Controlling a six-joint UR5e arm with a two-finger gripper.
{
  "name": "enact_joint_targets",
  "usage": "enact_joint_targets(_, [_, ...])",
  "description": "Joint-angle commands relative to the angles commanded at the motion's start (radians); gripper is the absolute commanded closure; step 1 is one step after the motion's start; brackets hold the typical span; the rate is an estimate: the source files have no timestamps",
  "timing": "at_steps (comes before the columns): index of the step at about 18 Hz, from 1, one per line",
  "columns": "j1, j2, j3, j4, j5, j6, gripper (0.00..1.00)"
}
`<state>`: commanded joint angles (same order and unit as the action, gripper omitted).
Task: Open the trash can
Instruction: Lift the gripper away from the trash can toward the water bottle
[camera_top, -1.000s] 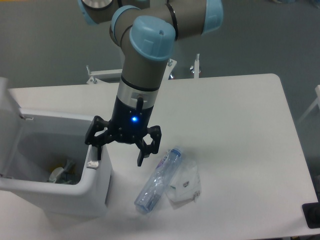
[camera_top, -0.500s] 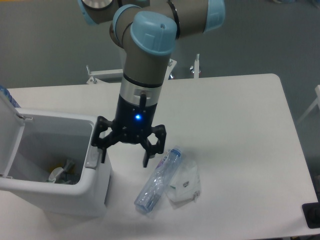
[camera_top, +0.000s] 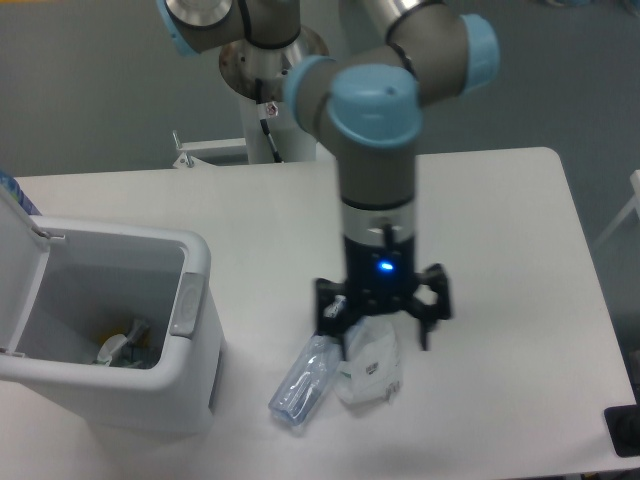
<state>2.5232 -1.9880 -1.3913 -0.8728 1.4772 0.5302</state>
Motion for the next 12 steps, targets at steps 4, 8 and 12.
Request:
enact_joint_targets(4, [0.055, -0.041, -0.006, -0.009, 0.009, 0.251, 0.00])
enact_joint_targets(8, [0.106, -0.043, 0.003, -0.122, 0.054, 0.548, 0.00])
enact_joint_targets(12, [0.108, -0.041, 0.012, -0.198, 0.089, 0.608, 0.00])
